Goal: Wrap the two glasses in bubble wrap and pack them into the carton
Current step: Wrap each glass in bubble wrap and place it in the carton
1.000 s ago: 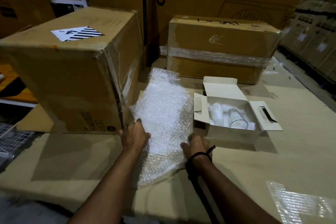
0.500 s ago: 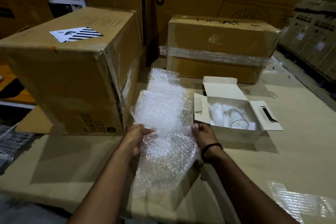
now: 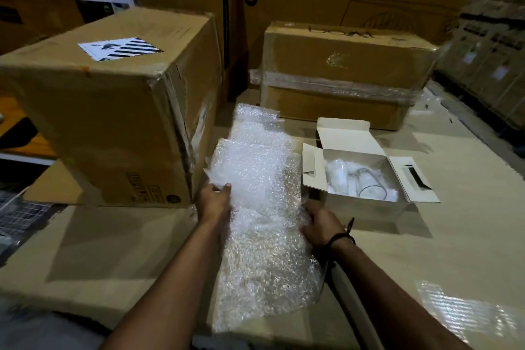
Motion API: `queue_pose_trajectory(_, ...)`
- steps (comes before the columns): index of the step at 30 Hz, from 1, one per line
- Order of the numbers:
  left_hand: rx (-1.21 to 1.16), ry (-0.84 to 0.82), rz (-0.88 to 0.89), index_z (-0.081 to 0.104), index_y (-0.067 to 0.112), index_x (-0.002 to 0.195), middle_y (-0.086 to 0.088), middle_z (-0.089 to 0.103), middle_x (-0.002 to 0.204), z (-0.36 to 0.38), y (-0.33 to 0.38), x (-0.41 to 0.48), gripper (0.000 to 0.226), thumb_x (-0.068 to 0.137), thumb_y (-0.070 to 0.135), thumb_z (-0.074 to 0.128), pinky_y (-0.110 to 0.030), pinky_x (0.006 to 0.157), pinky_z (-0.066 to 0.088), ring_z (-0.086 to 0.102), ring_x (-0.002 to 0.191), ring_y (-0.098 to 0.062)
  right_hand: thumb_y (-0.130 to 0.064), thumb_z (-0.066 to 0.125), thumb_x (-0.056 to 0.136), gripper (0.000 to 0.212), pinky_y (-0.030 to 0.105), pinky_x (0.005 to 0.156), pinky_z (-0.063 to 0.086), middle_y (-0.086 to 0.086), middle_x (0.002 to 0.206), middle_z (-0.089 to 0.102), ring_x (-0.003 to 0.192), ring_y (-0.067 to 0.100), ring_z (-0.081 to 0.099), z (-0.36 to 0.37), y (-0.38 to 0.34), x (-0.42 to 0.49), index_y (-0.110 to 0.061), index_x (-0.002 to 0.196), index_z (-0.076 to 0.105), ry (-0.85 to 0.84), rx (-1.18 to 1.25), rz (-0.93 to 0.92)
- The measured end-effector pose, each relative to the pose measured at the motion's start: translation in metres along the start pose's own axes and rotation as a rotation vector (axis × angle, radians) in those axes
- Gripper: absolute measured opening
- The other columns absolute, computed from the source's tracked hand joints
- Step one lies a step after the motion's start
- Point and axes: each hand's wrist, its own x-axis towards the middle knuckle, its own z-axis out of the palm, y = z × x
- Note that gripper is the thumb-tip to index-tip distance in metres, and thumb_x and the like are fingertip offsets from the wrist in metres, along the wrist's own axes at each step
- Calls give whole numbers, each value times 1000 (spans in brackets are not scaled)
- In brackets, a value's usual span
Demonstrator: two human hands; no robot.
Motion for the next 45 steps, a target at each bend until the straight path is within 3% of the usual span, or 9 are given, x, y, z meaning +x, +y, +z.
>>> queue_pose_trajectory(8,67,148,395,72,-4,97,-19,71,95,-1,43,-26,25,96,17,60,-32,77,48,67,88,-28,-25,49,95,49,32,91,49,-2,146,33,108,21,57,21,-7,-22,-49,136,38,205,-119,-61)
queue_pose_trajectory(12,-539,-73,49,64,1,103,-6,64,82,-7,68,-37,15,100,7,50,-31,70,52,59,72,-17,-35,47,94,38,36,101,44,3,150,34,125,27,49,25,-8,-25,-41,131,48,165,-355,-112)
queue_pose_trajectory(19,-927,-288,-223,58,-4,96,-19,67,97,-17,37,-80,10,96,-5,47,-30,63,60,73,76,-22,-30,48,96,28,32,67,46,12,93,68,86,30,61,-16,-13,-23,-13,93,70,374,238,23)
queue_pose_trajectory(23,-846,-405,-197,62,-6,98,-17,71,106,-7,14,-116,18,92,-12,46,-28,71,60,70,91,-25,-71,47,83,62,29,52,46,9,86,66,70,31,60,-38,-30,-39,-12,95,60,-26,1062,321)
queue_pose_trajectory(27,-736,-575,-91,75,2,84,-14,74,94,-4,-5,-147,9,76,0,71,-32,79,58,68,93,-29,-13,73,82,29,48,66,58,18,88,68,66,31,65,-42,-41,-42,2,106,62,-6,895,262)
queue_pose_trajectory(32,-1030,-740,-193,67,23,58,-2,68,79,2,-29,-162,35,63,56,78,-47,88,46,66,88,-24,13,49,85,22,20,40,44,12,68,58,42,14,49,-77,-19,-58,1,92,65,64,1037,159)
queue_pose_trajectory(35,-1037,-696,-330,56,7,97,-19,55,93,7,-24,-170,81,61,79,64,-49,90,40,55,98,-36,15,44,83,26,14,38,29,4,55,55,35,9,37,-103,14,-70,-1,88,64,70,1130,223)
queue_pose_trajectory(38,-885,-580,-383,45,-8,131,-35,53,129,17,-14,-179,92,70,56,72,-48,89,54,61,111,-44,9,48,85,29,21,42,35,9,71,63,43,13,42,-118,53,-77,-4,99,70,91,1002,293)
queue_pose_trajectory(45,-368,-461,-46,59,14,130,0,69,119,50,-16,-214,52,85,-13,58,-40,71,57,72,92,-21,11,56,83,29,23,40,41,8,52,57,38,20,48,-125,106,-80,3,110,61,267,640,304)
